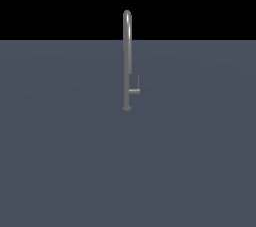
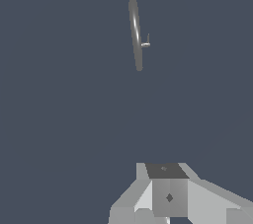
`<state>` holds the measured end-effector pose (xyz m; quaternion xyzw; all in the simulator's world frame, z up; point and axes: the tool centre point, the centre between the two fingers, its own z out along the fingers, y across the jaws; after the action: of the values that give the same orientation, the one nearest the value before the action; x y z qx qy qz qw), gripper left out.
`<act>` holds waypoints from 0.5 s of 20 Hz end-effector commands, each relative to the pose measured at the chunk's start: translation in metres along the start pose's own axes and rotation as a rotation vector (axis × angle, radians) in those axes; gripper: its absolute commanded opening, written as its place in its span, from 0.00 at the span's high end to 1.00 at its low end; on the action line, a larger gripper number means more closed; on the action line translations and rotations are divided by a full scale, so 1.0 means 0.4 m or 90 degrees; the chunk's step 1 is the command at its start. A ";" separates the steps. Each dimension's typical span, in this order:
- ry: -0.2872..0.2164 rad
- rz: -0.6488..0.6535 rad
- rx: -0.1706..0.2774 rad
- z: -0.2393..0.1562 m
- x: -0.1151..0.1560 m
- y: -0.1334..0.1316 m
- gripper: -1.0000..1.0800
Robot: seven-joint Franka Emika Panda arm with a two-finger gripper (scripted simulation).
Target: Turn on the faucet by rotating a designated handle.
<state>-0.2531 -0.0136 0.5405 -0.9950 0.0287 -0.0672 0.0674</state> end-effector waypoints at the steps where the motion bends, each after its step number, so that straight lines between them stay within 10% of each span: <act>1: 0.029 0.008 0.024 -0.049 0.003 0.000 1.00; 10: 0.126 0.053 0.159 -0.246 0.009 0.045 1.00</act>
<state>-0.2622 -0.0380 0.6232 -0.9711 0.0620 -0.1546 0.1709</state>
